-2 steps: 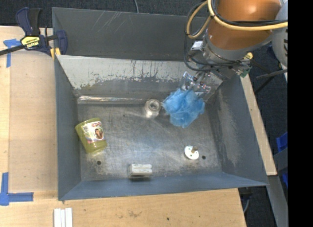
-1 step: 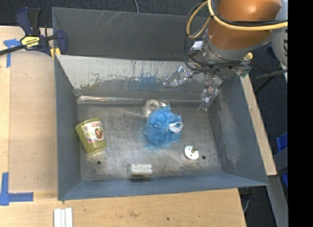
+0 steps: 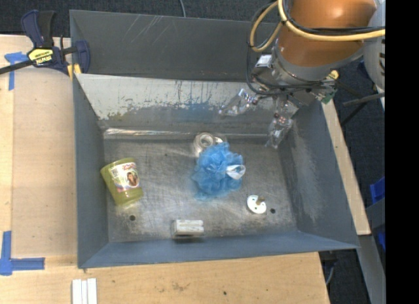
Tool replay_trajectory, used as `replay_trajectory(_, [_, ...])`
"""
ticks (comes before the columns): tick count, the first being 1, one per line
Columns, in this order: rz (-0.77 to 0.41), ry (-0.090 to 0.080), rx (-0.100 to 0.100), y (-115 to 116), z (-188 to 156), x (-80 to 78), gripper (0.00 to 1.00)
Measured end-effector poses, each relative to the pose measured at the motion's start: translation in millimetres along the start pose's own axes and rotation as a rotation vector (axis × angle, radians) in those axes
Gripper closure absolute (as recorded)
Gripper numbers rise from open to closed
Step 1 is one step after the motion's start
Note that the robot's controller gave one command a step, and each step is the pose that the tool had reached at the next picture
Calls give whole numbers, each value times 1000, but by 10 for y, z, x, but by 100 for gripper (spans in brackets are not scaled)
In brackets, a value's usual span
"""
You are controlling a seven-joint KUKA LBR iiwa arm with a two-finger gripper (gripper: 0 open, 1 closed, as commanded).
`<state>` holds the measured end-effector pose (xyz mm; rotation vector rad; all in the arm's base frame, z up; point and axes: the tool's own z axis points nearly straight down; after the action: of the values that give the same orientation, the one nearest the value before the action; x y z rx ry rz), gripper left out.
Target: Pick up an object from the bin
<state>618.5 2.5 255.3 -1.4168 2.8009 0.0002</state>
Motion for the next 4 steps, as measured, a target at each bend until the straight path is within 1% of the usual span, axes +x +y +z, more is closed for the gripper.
replay_trajectory(1, [-107,-3,4,15,321,232,0])
replay_trajectory(2, [-340,0,1,156,832,704,0])
replay_trajectory(3, [-405,4,-7,194,1018,815,0])
replay_trajectory(4, [-531,-1,4,414,1134,967,0])
